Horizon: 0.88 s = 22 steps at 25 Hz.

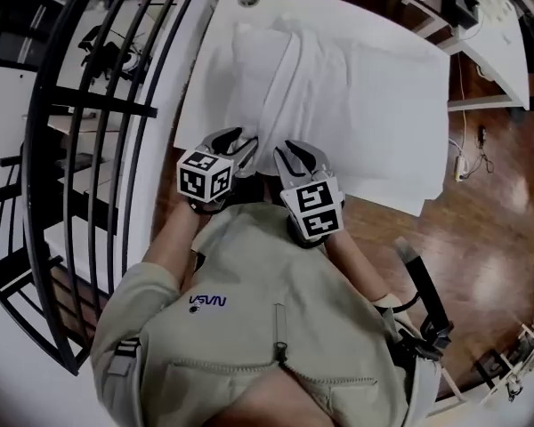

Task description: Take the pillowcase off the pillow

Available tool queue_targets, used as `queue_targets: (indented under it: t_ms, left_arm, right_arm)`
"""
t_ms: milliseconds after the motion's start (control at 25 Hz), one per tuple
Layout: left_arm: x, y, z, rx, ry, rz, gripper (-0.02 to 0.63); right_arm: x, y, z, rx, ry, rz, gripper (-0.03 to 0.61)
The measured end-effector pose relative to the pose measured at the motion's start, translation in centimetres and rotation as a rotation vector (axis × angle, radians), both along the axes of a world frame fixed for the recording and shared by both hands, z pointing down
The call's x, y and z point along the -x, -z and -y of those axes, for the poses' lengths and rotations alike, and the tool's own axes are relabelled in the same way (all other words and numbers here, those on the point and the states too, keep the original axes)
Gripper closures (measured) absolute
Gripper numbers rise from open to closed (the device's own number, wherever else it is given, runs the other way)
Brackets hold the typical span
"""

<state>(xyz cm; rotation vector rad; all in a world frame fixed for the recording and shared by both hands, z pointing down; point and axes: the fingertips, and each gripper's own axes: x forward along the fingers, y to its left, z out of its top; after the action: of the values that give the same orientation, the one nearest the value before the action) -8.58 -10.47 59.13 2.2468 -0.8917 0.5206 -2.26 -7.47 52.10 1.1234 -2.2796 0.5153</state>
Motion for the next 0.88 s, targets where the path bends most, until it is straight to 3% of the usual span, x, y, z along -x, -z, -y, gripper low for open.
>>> queue_targets:
  t_ms: [200, 360, 480, 680, 880]
  left_arm:
    - [1.2, 1.0, 0.0, -0.086, -0.022, 0.095, 0.506]
    - [1.1, 2.6, -0.1, -0.139, -0.022, 0.042, 0.583]
    - [1.6, 4.8, 0.8, -0.203, -0.048, 0.013, 0.592]
    - [2.6, 8.4, 4.6, -0.254, -0.019, -0.092, 0.594]
    - [4.0, 10.3, 7.7, -0.255, 0.031, -0.167, 0.597]
  right_arm:
    - [3.2, -2.5, -0.4, 0.056, 0.032, -0.022, 0.479]
    - [3.1, -3.6, 0.7, 0.020, -0.005, -0.166, 0.486]
    - [2.5, -2.2, 1.4, -0.048, -0.073, -0.202, 0.572]
    - [-1.8, 1.5, 2.6, -0.146, -0.230, -0.280, 0.573]
    - [-9.1, 1.8, 1.3, -0.142, -0.428, -0.347, 0.574]
